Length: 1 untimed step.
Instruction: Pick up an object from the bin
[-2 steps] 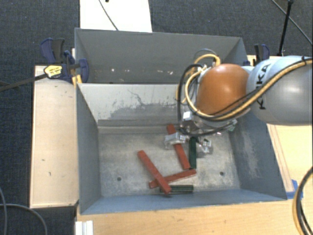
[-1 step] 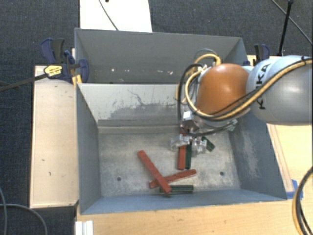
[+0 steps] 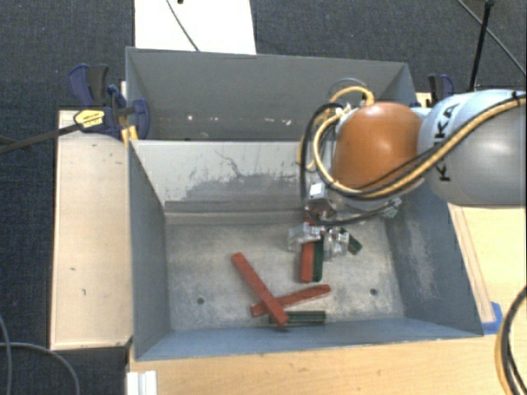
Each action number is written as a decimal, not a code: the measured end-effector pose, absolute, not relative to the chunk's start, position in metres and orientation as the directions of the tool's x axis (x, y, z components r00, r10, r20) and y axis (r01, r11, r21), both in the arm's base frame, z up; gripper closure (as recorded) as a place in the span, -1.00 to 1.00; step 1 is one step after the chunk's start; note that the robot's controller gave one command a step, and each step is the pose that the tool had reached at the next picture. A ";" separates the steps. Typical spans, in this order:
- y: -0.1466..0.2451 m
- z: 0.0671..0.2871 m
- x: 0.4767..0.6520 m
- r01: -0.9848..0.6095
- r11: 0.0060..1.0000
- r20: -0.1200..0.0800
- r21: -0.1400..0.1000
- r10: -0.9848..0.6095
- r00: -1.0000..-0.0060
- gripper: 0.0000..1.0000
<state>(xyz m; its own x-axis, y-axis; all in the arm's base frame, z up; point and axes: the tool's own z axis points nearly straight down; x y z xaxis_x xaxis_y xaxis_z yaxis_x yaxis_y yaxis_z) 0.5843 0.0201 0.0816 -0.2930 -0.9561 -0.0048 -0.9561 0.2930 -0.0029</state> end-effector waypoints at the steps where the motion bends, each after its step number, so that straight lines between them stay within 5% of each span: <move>1: 0.021 0.205 0.586 -0.954 0.299 -0.004 -0.009 -0.954 -0.299 1.00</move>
Offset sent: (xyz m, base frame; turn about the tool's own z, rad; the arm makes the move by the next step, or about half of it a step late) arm 0.0000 0.0001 0.1183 0.0000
